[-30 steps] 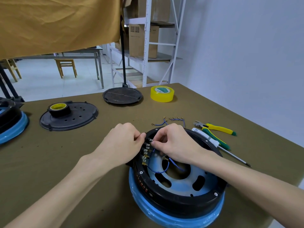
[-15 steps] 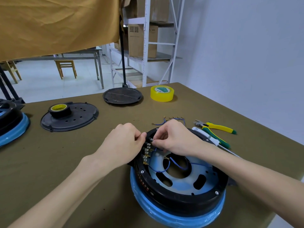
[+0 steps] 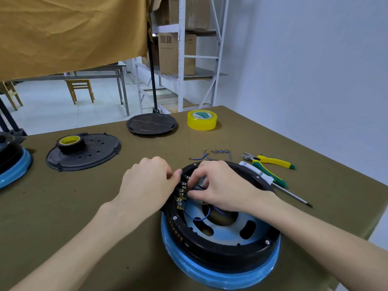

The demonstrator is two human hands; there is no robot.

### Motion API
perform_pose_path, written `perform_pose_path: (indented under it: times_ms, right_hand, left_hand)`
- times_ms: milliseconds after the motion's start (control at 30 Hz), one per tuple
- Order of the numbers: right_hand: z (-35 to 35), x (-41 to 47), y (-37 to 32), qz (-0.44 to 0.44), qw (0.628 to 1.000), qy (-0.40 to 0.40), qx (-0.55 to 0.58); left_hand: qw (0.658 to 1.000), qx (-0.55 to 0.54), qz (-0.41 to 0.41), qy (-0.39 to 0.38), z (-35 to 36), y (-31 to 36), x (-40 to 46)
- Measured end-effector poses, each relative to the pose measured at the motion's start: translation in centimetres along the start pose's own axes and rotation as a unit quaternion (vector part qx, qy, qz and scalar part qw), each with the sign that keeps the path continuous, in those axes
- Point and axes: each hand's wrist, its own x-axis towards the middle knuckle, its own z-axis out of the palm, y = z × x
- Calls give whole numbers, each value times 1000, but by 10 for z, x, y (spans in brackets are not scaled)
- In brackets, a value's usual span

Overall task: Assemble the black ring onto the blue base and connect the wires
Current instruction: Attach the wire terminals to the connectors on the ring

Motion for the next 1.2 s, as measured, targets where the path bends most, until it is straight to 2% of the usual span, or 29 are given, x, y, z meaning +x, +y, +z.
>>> perform_pose_path:
  times_ms: [67,200,300,633,933,1200]
  right_hand:
    - [3,-1,2,-2,1000,9,13]
    - [3,-4,7,-7,1000,-2,24]
    - [1,-4,8,-12,998,-9,58]
    - [0,-7,6,-14,997,2,70]
    - [7,-8,4,-26,999,41,-2]
    - [11,-5,0,-25,999,31,-4]
  left_hand:
    - [999,1,8,-32,-4,-2,-1]
    - [986,-8,53,-159,-15,-12,2]
    - [977,-37,71,-200,-20,-18,5]
    - [974,-31,91,-205,-19,-18,6]
    - [975,-35,88,-201,-17,-17,5]
    - [977,-30,86,-193,-13,-16,3]
